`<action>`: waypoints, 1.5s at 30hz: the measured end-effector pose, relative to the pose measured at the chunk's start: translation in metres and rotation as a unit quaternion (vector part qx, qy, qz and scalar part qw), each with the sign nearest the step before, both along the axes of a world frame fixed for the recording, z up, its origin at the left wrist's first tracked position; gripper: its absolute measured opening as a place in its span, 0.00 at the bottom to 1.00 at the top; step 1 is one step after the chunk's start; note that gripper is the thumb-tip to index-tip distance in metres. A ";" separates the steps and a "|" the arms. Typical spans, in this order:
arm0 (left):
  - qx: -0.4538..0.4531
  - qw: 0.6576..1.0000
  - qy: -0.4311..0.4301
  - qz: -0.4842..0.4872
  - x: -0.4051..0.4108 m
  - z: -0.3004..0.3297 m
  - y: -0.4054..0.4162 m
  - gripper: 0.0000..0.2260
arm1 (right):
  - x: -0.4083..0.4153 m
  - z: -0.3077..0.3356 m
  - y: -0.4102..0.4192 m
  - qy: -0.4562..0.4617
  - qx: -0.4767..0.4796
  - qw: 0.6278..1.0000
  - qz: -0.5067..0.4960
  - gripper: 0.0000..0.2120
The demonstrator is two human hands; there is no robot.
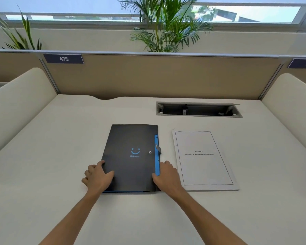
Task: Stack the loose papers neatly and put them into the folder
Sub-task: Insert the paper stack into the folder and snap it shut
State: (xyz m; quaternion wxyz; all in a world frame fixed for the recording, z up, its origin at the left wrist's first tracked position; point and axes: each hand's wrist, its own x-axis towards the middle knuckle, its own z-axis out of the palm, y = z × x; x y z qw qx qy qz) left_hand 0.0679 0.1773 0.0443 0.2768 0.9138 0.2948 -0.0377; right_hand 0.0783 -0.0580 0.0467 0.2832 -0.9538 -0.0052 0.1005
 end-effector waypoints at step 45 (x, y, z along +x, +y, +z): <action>-0.373 0.927 -0.019 0.017 0.048 0.016 -0.268 0.23 | 0.026 -0.001 -0.225 -0.008 -0.117 0.980 -0.159 0.24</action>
